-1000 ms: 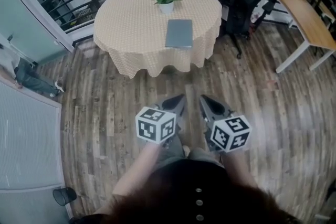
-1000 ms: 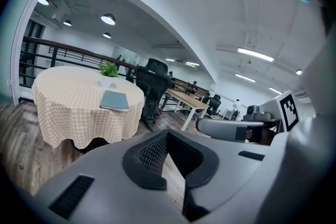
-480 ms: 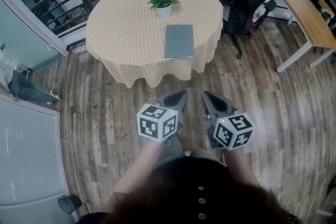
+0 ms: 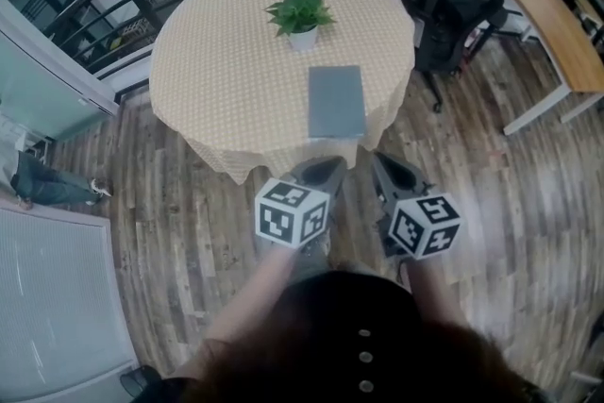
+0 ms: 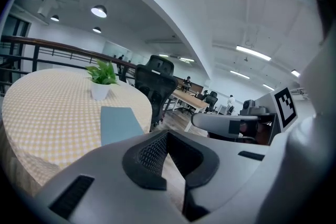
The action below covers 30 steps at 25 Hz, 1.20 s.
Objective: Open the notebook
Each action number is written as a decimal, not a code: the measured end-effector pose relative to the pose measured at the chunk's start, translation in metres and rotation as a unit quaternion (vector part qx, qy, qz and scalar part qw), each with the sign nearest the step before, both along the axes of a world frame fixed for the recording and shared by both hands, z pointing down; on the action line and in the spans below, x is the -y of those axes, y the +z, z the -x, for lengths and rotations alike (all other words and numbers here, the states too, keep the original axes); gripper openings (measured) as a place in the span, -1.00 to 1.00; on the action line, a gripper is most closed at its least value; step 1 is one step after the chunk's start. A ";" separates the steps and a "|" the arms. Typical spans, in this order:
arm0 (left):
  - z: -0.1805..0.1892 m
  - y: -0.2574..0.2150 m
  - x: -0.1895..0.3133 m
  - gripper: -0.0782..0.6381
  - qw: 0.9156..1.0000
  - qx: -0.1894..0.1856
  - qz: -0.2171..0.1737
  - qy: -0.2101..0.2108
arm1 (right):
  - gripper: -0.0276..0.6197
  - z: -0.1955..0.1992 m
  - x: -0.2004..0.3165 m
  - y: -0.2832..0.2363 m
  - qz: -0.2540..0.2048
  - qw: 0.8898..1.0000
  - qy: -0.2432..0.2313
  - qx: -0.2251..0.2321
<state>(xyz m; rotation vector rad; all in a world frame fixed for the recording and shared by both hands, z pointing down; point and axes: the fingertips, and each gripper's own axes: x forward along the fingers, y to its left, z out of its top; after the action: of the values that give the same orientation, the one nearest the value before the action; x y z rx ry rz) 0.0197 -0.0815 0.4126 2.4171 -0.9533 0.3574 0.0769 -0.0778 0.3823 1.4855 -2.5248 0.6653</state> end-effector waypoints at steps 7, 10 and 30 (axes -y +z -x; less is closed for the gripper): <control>0.005 -0.003 0.068 -0.75 1.000 0.001 -0.007 0.030 | -0.88 0.018 0.061 -0.003 -0.002 1.000 0.019 -0.005; 0.001 -0.005 0.087 -0.75 0.999 0.008 -0.012 0.049 | -0.88 0.015 0.082 -0.004 -0.003 0.999 0.037 -0.011; -0.020 0.017 0.128 -0.75 0.994 0.017 0.011 0.108 | -0.88 -0.010 0.136 0.009 0.022 0.996 0.091 -0.013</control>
<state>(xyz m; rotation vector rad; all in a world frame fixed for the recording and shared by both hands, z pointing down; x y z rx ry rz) 0.0397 -0.2094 0.4293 2.5076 -0.6993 0.4839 0.0864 -0.2139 0.3917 1.7108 -2.3595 0.7167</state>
